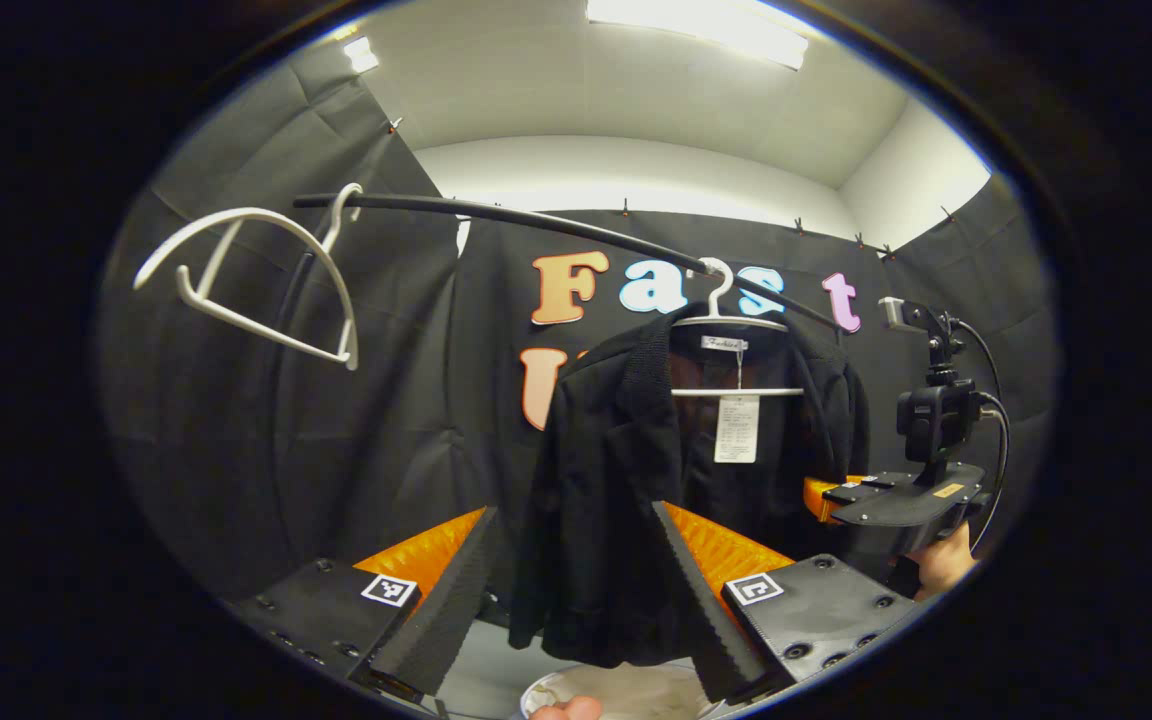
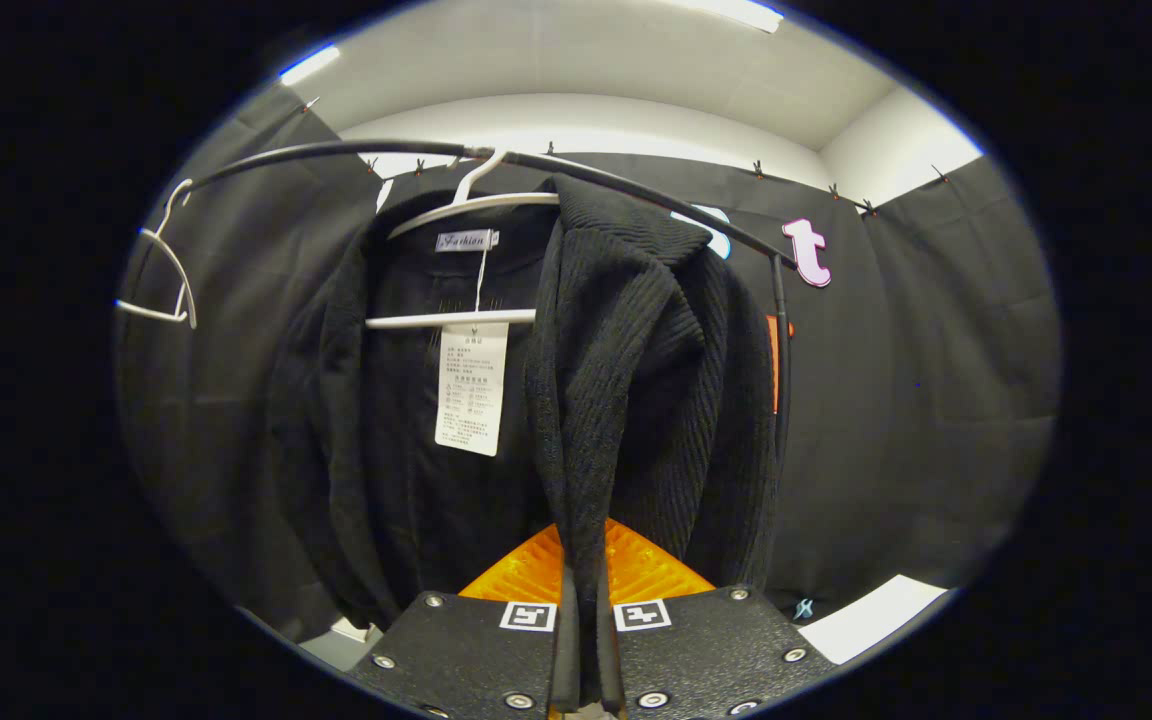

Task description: Grasp the clothes on the hanger with both hands and then place them into the laundry hamper below.

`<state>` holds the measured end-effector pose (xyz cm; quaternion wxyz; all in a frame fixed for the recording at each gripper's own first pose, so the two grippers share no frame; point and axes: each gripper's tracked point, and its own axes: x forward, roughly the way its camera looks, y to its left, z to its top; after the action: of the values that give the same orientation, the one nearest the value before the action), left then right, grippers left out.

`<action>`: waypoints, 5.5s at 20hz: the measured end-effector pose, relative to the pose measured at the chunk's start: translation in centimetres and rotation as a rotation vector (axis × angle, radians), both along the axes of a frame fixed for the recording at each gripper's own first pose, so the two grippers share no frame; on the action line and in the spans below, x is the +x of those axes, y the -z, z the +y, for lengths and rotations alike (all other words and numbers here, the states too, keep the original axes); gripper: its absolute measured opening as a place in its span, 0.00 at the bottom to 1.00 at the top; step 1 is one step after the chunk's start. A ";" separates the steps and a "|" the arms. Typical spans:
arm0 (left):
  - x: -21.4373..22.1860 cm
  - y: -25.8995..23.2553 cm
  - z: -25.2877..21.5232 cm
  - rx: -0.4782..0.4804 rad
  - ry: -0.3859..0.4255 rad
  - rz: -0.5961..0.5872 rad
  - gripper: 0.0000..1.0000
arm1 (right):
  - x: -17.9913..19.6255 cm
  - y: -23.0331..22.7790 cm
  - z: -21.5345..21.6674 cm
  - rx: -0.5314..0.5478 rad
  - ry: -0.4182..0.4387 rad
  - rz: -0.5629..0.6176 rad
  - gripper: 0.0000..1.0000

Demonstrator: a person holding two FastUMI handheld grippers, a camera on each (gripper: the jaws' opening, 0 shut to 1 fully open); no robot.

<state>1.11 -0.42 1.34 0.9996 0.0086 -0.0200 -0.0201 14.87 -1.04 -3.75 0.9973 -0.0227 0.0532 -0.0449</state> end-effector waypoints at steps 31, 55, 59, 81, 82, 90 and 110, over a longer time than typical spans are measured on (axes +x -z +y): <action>17.6 2.9 0.1 0.020 -0.084 -0.057 0.10 | -4.5 -5.7 -2.9 -0.017 -0.005 -0.100 0.04; 18.7 -6.4 5.3 0.077 -0.178 -0.144 0.13 | 7.1 -7.7 -14.7 -0.051 0.093 -0.082 0.00; 20.2 -7.6 6.9 0.085 -0.224 -0.146 0.10 | 5.3 -4.5 -8.9 0.003 -0.007 -0.046 0.00; 14.9 4.4 13.1 0.126 -0.253 0.112 0.10 | -0.3 4.9 3.7 0.072 -0.232 0.105 0.01; 14.7 5.9 12.9 0.134 -0.245 0.141 0.10 | -0.9 6.1 3.5 0.066 -0.237 0.133 0.01; 12.2 18.3 12.7 0.172 -0.191 0.385 0.11 | -2.8 18.8 3.4 0.065 -0.213 0.376 0.01; 4.6 40.0 14.4 0.061 -0.273 0.954 0.82 | -6.9 34.6 5.0 0.068 -0.237 0.727 0.58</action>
<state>5.67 14.00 -38.61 0.8901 0.0300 0.4417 0.1086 7.97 3.95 -38.32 0.9118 -0.0100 0.4018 0.0838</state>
